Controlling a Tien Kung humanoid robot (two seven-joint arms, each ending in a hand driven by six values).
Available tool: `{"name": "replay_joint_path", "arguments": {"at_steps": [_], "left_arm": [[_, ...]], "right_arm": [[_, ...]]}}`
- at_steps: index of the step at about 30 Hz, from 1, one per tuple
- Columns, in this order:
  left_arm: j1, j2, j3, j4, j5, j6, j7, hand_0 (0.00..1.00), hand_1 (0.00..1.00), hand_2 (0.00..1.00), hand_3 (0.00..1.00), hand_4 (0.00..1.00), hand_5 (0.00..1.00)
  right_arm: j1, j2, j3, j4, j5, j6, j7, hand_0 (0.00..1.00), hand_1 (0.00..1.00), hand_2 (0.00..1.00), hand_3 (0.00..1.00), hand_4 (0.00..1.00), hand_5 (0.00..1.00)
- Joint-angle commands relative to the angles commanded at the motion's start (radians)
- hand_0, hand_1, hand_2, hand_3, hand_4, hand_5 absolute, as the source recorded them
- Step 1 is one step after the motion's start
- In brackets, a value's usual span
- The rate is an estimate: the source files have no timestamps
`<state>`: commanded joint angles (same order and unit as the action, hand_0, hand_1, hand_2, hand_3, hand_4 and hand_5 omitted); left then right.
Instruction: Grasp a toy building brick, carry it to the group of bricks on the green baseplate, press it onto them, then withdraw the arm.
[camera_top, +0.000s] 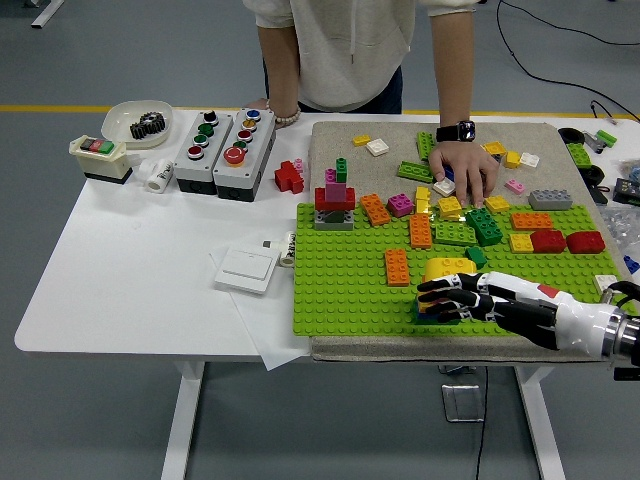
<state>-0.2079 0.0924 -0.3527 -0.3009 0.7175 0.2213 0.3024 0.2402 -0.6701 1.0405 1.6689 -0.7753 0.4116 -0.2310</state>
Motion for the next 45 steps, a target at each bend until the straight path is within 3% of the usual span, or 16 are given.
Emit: {"name": "replay_joint_path", "arguments": {"at_steps": [10,16,22,30,31,32,38,39,43,44,45], "left_arm": [[-0.002,0.001,0.004,0.000,-0.008,0.001,-0.002,0.758,0.758,0.739,0.585,0.644,0.660],[-0.002,0.001,0.004,0.000,-0.007,0.000,-0.002,0.758,0.758,0.739,0.585,0.645,0.660],[-0.002,0.001,0.003,0.000,-0.005,0.000,-0.002,0.758,0.758,0.737,0.585,0.644,0.659],[-0.002,0.002,0.002,0.000,-0.005,-0.001,-0.002,0.757,0.758,0.739,0.585,0.644,0.660],[-0.002,0.002,0.002,0.000,-0.005,-0.001,-0.002,0.757,0.758,0.739,0.585,0.644,0.660],[-0.001,0.002,0.002,0.000,-0.004,-0.001,-0.002,0.757,0.758,0.740,0.585,0.645,0.660],[-0.001,0.001,0.001,0.000,-0.003,-0.002,-0.001,0.757,0.758,0.740,0.585,0.645,0.660],[-0.001,0.001,0.001,0.000,-0.003,-0.002,-0.001,0.757,0.758,0.738,0.585,0.644,0.659],[0.000,0.001,0.000,0.001,-0.002,-0.002,-0.001,0.757,0.758,0.738,0.585,0.644,0.659],[0.000,0.001,-0.001,0.001,-0.001,-0.003,-0.001,0.756,0.759,0.737,0.585,0.644,0.659],[0.000,0.001,-0.001,0.001,-0.001,-0.003,-0.001,0.756,0.759,0.737,0.585,0.644,0.659]], "right_arm": [[-0.007,0.001,0.007,0.015,-0.007,0.006,-0.006,0.871,0.842,0.847,0.847,0.996,0.812],[-0.033,-0.003,0.036,0.054,-0.016,0.037,-0.031,0.871,0.831,0.844,0.846,0.998,0.810],[-0.066,-0.004,0.113,0.110,-0.015,0.092,-0.059,0.818,0.779,0.811,0.832,0.998,0.813],[-0.077,-0.006,0.206,0.110,-0.001,0.098,-0.058,0.787,0.743,0.784,0.808,0.998,0.811],[-0.078,-0.006,0.220,0.110,-0.001,0.092,-0.050,0.787,0.743,0.784,0.808,0.998,0.811],[-0.077,-0.006,0.233,0.110,-0.004,0.083,-0.042,0.697,0.665,0.730,0.773,0.998,0.811],[-0.075,-0.006,0.281,0.110,-0.042,0.025,0.009,0.697,0.665,0.730,0.773,0.998,0.811],[-0.075,-0.006,0.286,0.110,-0.056,0.009,0.023,0.586,0.594,0.676,0.741,0.998,0.811],[-0.080,-0.006,0.270,0.110,-0.160,-0.082,0.111,0.586,0.594,0.676,0.741,0.998,0.811],[-0.081,-0.006,0.259,0.110,-0.195,-0.115,0.141,0.508,0.576,0.645,0.685,0.991,0.765],[-0.081,-0.005,0.255,0.110,-0.221,-0.138,0.160,0.508,0.576,0.645,0.685,0.991,0.765]]}}
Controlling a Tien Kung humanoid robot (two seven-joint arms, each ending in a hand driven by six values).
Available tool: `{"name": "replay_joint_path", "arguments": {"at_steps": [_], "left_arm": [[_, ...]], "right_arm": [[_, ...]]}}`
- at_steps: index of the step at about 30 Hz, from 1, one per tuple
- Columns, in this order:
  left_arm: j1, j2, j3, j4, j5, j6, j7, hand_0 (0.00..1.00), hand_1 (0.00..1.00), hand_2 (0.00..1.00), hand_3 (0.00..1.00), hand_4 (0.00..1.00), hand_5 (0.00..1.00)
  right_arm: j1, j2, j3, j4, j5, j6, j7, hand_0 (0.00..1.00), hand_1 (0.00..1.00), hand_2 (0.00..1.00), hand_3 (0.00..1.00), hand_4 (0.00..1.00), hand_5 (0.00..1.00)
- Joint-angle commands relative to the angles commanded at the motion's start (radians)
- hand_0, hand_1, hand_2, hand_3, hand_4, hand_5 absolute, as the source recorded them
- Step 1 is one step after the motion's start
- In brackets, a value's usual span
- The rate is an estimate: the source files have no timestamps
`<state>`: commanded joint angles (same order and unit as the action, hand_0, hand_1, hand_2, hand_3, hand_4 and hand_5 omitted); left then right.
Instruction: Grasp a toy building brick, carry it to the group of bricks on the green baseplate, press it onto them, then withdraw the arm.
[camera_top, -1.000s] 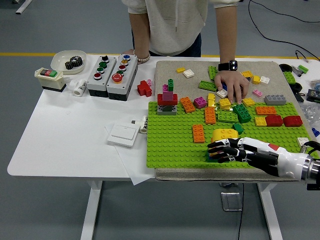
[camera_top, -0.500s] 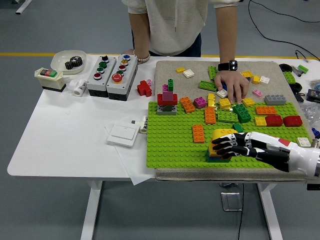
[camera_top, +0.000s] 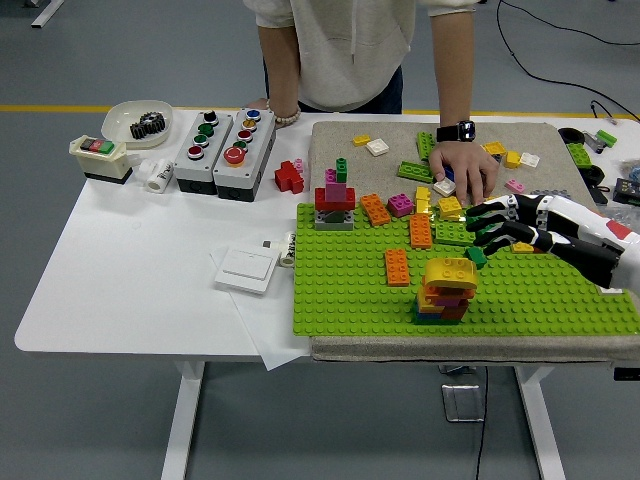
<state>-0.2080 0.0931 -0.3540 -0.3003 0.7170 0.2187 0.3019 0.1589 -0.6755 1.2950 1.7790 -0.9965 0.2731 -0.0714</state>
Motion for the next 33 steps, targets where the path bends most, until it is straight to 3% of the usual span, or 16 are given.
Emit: {"name": "replay_joint_path", "arguments": {"at_steps": [7,10,11,20,25,33], "left_arm": [[0.000,0.000,-0.001,0.000,0.001,-0.001,0.001,0.756,0.758,0.738,0.585,0.644,0.659],[0.000,0.000,-0.002,0.000,0.003,-0.002,0.001,0.756,0.758,0.738,0.585,0.644,0.659],[0.000,-0.001,-0.002,0.000,0.003,-0.003,0.001,0.756,0.758,0.736,0.586,0.644,0.659],[0.000,0.000,-0.003,0.000,0.008,-0.004,0.003,0.755,0.758,0.736,0.586,0.643,0.659],[0.002,0.000,-0.007,0.000,0.014,-0.006,0.005,0.755,0.758,0.737,0.586,0.644,0.661],[0.003,0.001,-0.010,0.000,0.020,-0.008,0.007,0.755,0.757,0.736,0.586,0.644,0.661]], "right_arm": [[-0.014,0.005,-0.071,0.000,-0.296,-0.242,0.213,0.549,0.588,0.659,0.667,0.982,0.722],[-0.017,0.007,-0.087,0.000,-0.419,-0.294,0.265,0.549,0.588,0.659,0.667,0.982,0.722],[-0.018,0.007,-0.091,0.000,-0.471,-0.304,0.278,0.701,0.692,0.727,0.683,0.977,0.713],[-0.018,0.009,-0.169,0.000,-0.840,-0.355,0.325,0.749,0.723,0.747,0.681,0.966,0.709],[-0.011,0.011,-0.207,0.000,-1.021,-0.408,0.353,0.769,0.727,0.746,0.678,0.963,0.704],[-0.009,0.011,-0.236,0.000,-1.110,-0.450,0.378,0.779,0.727,0.743,0.664,0.959,0.685]]}}
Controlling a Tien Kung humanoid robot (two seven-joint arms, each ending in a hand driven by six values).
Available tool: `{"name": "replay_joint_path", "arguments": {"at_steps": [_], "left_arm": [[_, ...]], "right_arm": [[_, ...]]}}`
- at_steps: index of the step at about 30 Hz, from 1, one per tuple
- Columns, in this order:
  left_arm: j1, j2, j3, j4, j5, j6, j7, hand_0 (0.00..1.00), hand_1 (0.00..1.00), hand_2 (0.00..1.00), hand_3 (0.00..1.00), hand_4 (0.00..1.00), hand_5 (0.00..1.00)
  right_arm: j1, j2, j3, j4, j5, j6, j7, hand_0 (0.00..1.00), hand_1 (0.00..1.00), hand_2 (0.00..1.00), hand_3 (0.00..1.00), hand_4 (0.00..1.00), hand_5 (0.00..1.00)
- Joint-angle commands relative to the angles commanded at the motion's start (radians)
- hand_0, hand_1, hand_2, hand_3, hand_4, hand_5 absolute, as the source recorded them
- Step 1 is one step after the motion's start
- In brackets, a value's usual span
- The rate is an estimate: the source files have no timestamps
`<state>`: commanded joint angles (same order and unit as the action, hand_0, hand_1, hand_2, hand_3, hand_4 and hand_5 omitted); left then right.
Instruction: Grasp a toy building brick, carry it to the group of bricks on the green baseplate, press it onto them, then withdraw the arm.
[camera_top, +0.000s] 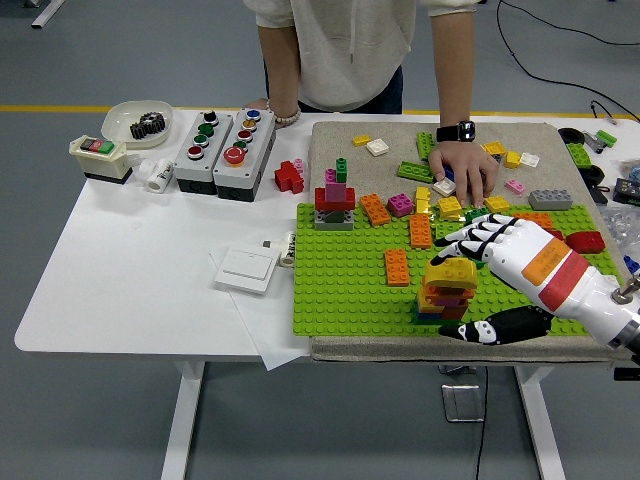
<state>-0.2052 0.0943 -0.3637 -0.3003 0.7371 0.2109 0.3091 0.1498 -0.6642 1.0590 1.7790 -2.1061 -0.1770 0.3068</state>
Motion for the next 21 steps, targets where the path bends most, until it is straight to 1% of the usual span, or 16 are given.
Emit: {"name": "replay_joint_path", "arguments": {"at_steps": [9,20,21], "left_arm": [[-0.002,0.001,-0.003,-0.001,0.004,-0.001,0.001,0.755,0.758,0.737,0.586,0.644,0.661],[-0.007,0.001,0.001,-0.002,0.002,-0.002,0.001,0.755,0.758,0.738,0.585,0.645,0.661],[-0.007,0.001,0.001,-0.002,0.002,-0.002,0.001,0.755,0.758,0.738,0.585,0.645,0.662]], "right_arm": [[-0.001,0.000,-0.022,0.000,-0.024,-0.007,0.010,0.775,0.720,0.734,0.643,0.946,0.660],[0.000,-0.001,-0.024,0.000,-0.040,0.000,0.014,0.776,0.717,0.733,0.640,0.937,0.650],[-0.001,-0.001,-0.023,0.000,-0.041,0.001,0.014,0.771,0.712,0.729,0.628,0.928,0.642]]}}
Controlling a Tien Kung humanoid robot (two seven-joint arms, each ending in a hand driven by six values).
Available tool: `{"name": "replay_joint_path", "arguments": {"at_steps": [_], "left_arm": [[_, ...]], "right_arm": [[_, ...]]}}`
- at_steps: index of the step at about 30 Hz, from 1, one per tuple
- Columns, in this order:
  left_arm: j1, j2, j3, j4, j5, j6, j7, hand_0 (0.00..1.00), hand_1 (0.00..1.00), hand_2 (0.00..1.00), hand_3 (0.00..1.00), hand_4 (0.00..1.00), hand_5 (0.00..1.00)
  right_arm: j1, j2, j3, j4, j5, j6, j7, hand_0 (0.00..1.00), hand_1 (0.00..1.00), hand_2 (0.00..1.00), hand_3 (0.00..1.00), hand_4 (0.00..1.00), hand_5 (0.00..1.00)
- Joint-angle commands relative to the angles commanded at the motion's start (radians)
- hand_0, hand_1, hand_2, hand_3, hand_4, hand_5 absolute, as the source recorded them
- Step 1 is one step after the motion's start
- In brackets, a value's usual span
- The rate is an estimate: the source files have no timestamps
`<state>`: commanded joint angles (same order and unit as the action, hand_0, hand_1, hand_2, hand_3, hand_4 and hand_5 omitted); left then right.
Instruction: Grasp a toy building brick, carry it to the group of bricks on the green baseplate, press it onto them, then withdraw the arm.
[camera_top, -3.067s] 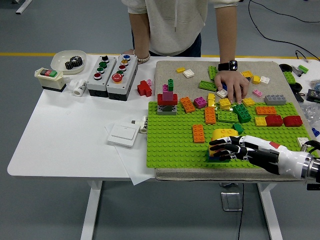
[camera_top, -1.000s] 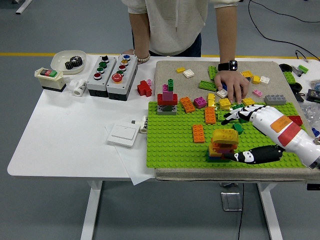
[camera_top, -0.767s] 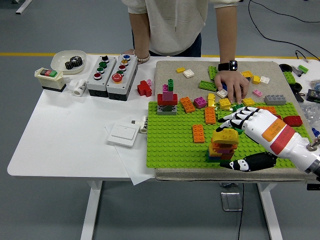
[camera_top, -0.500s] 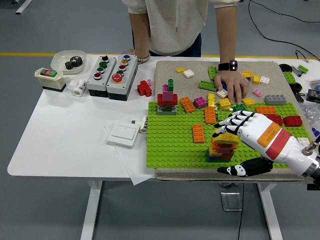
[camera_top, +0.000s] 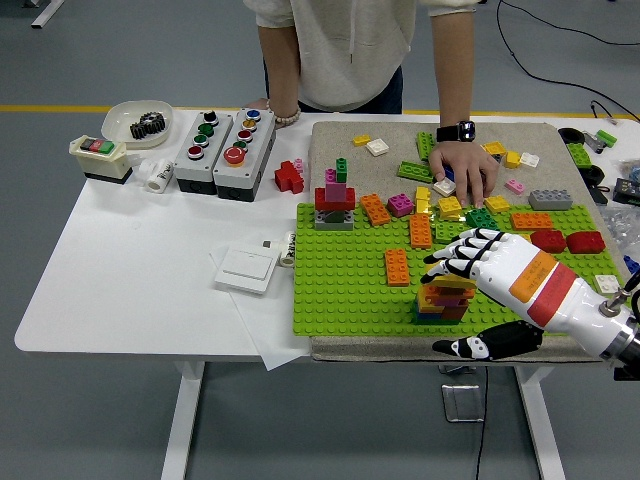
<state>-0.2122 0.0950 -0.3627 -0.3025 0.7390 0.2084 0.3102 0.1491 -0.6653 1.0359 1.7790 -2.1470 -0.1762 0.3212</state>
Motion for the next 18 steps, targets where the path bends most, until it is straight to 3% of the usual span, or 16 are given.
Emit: {"name": "replay_joint_path", "arguments": {"at_steps": [18], "left_arm": [[-0.004,0.000,0.002,-0.001,-0.003,0.001,0.000,0.756,0.760,0.738,0.585,0.645,0.661]], "right_arm": [[-0.015,0.001,0.006,0.000,-0.015,0.001,0.005,0.760,0.689,0.715,0.608,0.912,0.620]]}}
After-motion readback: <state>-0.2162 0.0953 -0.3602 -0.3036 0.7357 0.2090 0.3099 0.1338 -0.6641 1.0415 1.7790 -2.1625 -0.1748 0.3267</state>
